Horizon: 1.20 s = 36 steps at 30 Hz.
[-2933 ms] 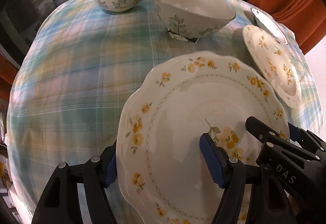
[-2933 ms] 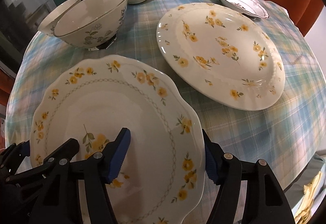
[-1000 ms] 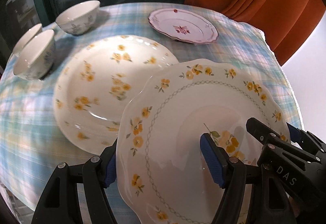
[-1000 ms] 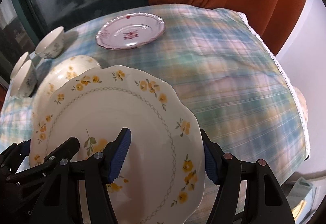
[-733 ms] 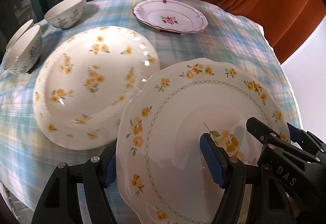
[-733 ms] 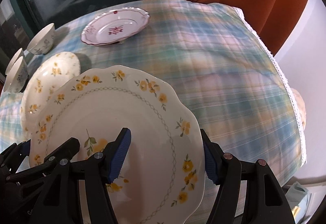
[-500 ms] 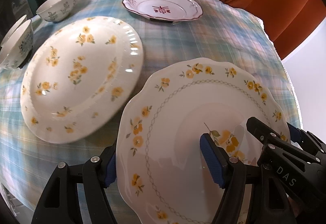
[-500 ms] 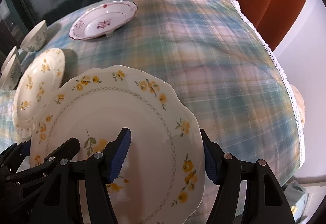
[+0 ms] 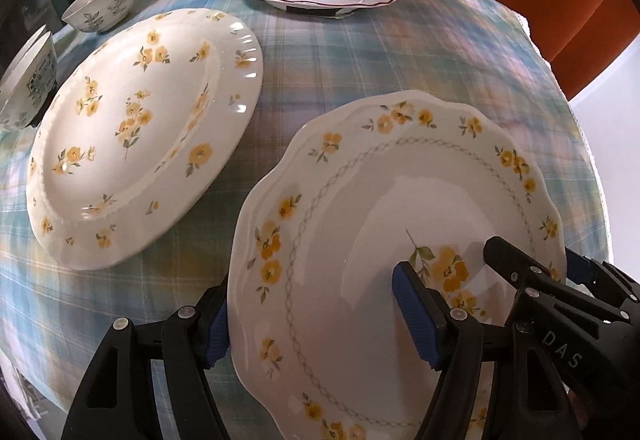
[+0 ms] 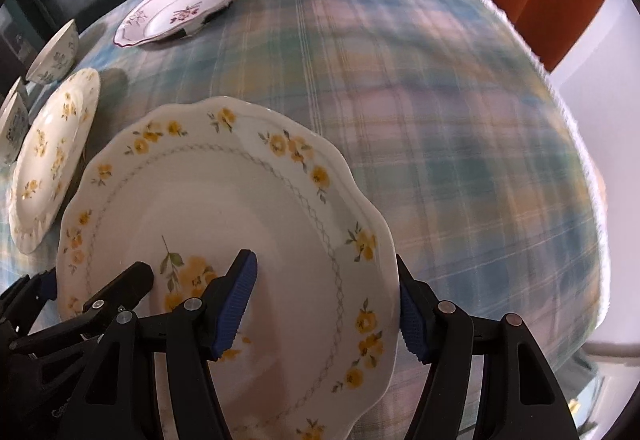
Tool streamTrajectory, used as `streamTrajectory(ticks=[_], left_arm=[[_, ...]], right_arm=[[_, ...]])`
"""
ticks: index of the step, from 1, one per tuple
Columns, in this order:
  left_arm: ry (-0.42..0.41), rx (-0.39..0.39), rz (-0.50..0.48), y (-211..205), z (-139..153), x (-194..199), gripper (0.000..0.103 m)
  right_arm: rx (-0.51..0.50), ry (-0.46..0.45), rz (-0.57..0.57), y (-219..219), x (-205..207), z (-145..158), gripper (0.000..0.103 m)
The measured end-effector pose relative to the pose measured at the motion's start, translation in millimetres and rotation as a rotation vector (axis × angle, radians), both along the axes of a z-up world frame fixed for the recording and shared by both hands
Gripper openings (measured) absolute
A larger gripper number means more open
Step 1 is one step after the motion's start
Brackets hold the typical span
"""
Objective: Organize plates and bowls
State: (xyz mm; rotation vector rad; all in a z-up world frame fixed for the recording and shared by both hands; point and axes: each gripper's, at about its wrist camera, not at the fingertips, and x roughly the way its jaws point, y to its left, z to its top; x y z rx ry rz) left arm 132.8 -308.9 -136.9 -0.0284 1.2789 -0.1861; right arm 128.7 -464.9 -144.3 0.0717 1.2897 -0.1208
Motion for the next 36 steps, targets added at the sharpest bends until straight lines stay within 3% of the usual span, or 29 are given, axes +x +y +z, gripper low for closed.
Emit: streamTrajectory(ticks=[8, 16, 18, 21, 26, 36], left_arm=[[0.007, 0.042, -0.017, -5.2, 2.0, 5.1, 0.073], [0.000, 0.079, -0.058, -0.2, 7.6, -0.2, 0.081], [-0.020, 0.074, -0.066, 3.6, 14.3, -3.9, 0.085], [-0.056, 0.062, -0.094, 6.7, 26.5, -8.4, 0.087], [-0.118, 0.044, -0.140, 17.8, 42.6, -15.6, 0.087], [-0.199, 0.036, -0.111, 67.9, 65.6, -22.6, 0.089]], right_arm=[[0.013, 0.001, -0.025, 1.8, -1.4, 1.6, 0.070], [0.016, 0.002, -0.067, 5.8, -8.6, 4.1, 0.074], [0.017, -0.017, -0.085, 6.0, -11.1, 9.7, 0.075], [-0.002, -0.076, -0.087, 14.1, -16.8, 24.9, 0.091], [-0.014, -0.161, -0.035, 36.3, -23.5, 47.7, 0.092], [-0.010, -0.249, -0.002, 89.8, -30.1, 74.3, 0.092]])
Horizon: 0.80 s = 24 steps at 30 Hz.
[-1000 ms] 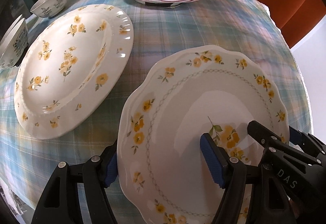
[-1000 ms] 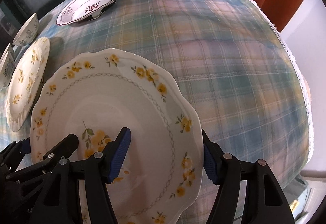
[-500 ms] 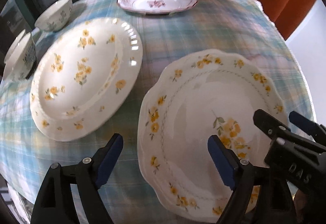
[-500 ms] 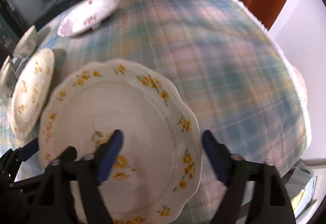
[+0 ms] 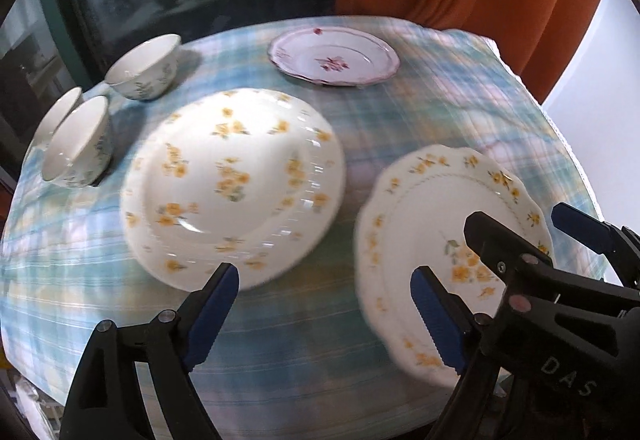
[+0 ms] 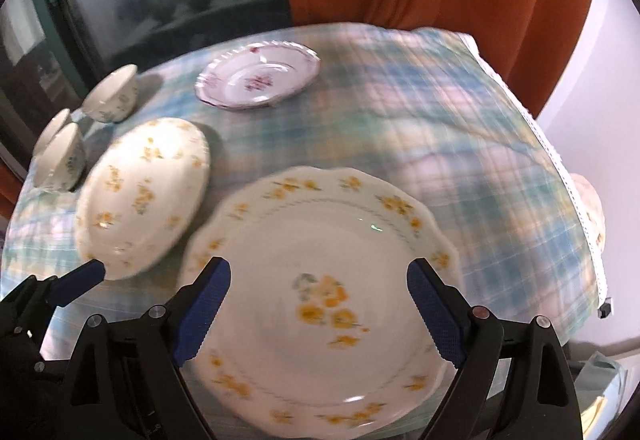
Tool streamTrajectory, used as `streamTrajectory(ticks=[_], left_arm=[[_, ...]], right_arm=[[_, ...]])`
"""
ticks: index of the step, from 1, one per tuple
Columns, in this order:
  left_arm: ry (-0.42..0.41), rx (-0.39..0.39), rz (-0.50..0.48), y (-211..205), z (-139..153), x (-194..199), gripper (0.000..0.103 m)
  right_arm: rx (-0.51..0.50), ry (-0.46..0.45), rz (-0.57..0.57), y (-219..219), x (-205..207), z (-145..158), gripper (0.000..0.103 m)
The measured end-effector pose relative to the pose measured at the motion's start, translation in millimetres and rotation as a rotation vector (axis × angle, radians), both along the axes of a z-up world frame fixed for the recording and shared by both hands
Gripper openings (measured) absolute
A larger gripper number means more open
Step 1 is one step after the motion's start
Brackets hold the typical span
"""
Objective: Organize plates and bowls
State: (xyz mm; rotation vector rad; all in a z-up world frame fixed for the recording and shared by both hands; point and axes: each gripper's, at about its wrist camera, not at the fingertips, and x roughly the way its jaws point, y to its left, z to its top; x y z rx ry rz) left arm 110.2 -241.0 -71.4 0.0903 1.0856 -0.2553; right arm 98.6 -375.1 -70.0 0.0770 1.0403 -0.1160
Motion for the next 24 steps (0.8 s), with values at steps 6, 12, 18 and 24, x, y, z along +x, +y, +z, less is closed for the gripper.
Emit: streamTrajectory(ticks=[6, 12, 18, 24], left_arm=[[-0.028, 0.010, 0.025, 46.6, 12.4, 3.6, 0.089], [-0.048, 0.023, 0.056, 84.8, 16.4, 16.4, 0.089], [-0.048, 0.044, 0.090, 114.2, 13.0, 41.2, 0.089], [-0.045, 0.033, 0.104, 126.3, 3.1, 67.6, 0.089]], right_arm=[[-0.008, -0.028, 0.012, 45.2, 4.0, 11.3, 0.092], [0.039, -0.036, 0.018, 84.1, 17.5, 10.8, 0.092], [0.091, -0.031, -0.030, 111.4, 39.1, 1.7, 0.092], [0.068, -0.048, -0.039, 126.5, 64.1, -6.3, 0.092]])
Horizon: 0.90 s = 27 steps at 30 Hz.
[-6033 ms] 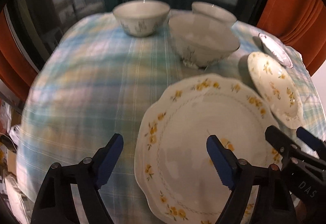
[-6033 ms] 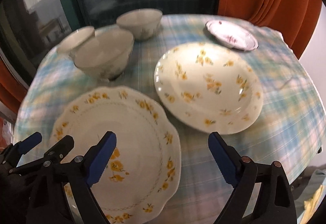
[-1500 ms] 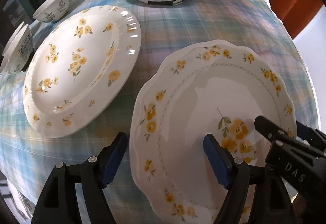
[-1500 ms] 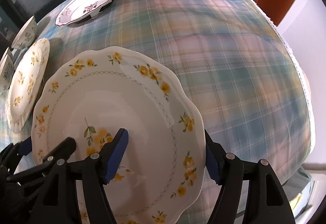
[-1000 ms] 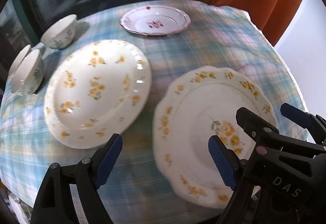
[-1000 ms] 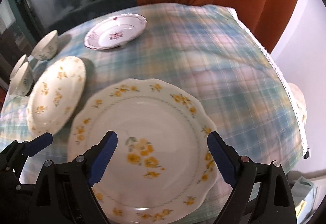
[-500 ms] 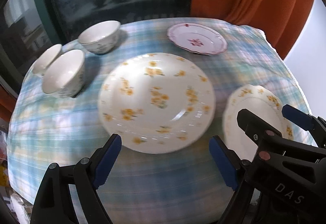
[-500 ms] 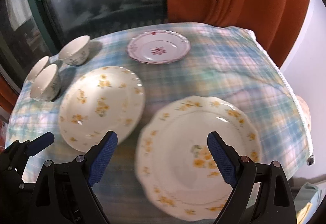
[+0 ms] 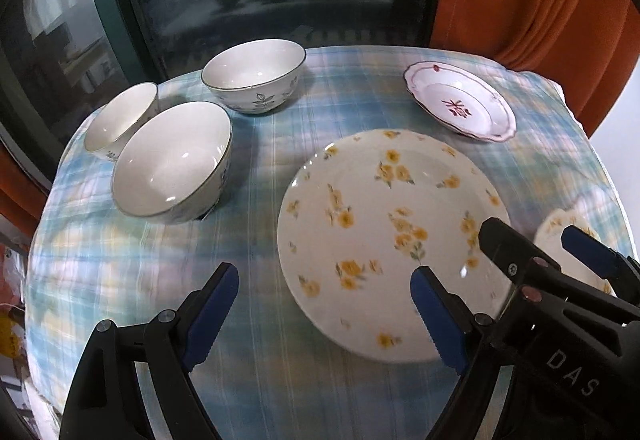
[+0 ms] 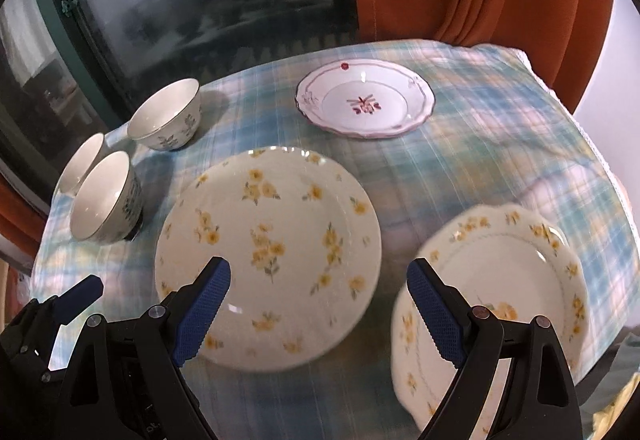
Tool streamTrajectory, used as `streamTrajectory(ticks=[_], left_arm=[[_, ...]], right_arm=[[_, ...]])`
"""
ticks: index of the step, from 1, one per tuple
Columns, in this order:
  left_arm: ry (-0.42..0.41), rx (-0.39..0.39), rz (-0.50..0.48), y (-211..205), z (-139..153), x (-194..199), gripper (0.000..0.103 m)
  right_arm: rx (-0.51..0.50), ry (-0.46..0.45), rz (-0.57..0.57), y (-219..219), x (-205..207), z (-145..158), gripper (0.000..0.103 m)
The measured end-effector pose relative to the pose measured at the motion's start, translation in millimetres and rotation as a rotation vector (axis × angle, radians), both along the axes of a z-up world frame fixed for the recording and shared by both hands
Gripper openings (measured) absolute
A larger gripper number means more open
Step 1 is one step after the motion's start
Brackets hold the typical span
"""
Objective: Organize plates and bowls
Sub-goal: 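Grasp the rim of the deep yellow-flower plate with both tools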
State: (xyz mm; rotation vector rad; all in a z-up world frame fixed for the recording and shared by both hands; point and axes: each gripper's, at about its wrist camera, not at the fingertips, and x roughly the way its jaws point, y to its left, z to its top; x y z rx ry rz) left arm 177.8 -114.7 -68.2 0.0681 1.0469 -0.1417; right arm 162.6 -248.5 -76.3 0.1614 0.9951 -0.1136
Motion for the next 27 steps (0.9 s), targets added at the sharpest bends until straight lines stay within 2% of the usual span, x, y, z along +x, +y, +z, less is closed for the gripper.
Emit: streamTrajectory(ticks=[4, 13, 17, 23, 27], left_arm=[[-0.002, -0.006, 0.021, 1.3, -9.3, 18.2, 0.089], [0.059, -0.004, 0.075, -0.5, -44.0, 53.4, 0.086], [0.078, -0.003, 0.081, -2.4, -53.7, 61.9, 0.081], [0.105, -0.004, 0.071, -8.2, -64.3, 65.9, 0.077], [0.103, 0.003, 0.062, -11.5, -64.7, 65.7, 0.079]], right_arm=[[-0.021, -0.023, -0.001, 1.3, 17.7, -4.8, 0.092], [-0.055, 0.039, 0.010, -2.1, 63.7, -39.3, 0.092], [-0.056, 0.059, 0.004, -5.6, 73.2, -50.8, 0.091], [-0.052, 0.101, 0.006, -9.5, 82.9, -66.2, 0.085], [-0.031, 0.141, 0.000, -13.6, 88.8, -74.1, 0.081]])
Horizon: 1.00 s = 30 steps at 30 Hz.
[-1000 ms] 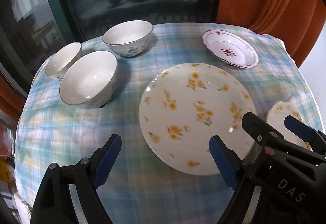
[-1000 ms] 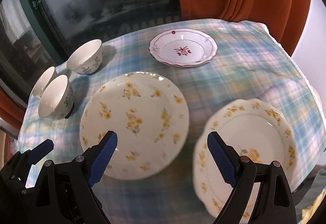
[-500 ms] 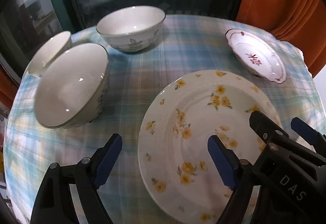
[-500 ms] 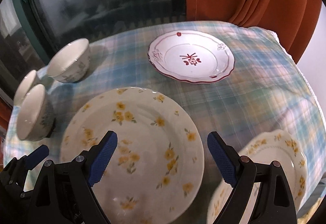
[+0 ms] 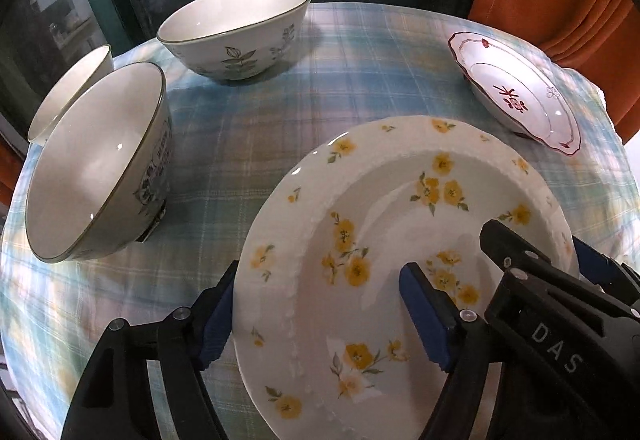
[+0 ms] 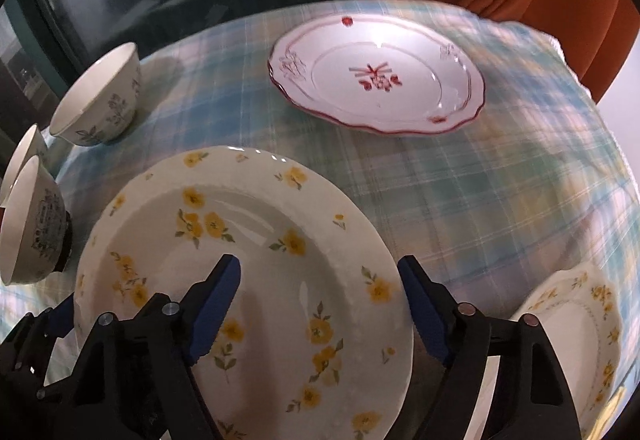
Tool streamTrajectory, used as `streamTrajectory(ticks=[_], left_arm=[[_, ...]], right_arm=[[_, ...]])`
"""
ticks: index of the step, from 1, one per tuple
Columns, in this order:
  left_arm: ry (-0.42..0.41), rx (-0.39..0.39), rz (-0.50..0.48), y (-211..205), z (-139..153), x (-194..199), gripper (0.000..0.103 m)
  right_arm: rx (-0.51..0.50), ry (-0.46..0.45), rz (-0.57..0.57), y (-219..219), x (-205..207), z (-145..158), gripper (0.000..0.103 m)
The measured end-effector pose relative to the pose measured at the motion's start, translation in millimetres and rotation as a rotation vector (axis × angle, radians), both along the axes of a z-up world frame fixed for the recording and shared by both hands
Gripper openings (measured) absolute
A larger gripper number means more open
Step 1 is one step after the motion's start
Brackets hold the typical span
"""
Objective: Organize plates and bowls
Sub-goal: 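Grasp the rim of the deep yellow-flower plate with both tools, then lift and carry the deep plate over the scalloped plate with both tools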
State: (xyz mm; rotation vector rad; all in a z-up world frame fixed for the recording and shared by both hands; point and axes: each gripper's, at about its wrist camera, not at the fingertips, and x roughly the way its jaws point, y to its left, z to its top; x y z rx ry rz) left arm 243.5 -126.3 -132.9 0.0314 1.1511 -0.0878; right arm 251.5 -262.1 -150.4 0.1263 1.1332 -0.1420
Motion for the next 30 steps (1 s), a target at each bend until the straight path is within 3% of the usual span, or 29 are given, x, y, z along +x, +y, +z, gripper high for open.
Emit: streamTrajectory(ticks=[10, 25, 28, 30], left_arm=[[0.038, 0.009, -0.017, 12.7, 1.0, -12.2, 0.079], [0.109, 0.002, -0.011, 58.5, 1.5, -73.0, 0.078], [0.119, -0.006, 0.014, 68.8, 1.6, -79.8, 0.076], [0.119, -0.020, 0.027, 75.7, 2.8, -79.8, 0.067]], right_arm=[[0.030, 0.031, 0.027, 5.9, -14.6, 0.6, 0.081], [0.103, 0.112, 0.068, 47.2, -83.8, 4.1, 0.079], [0.111, 0.133, 0.063, 52.8, -91.6, 4.2, 0.075], [0.115, 0.136, 0.065, 55.3, -94.7, 4.7, 0.071]])
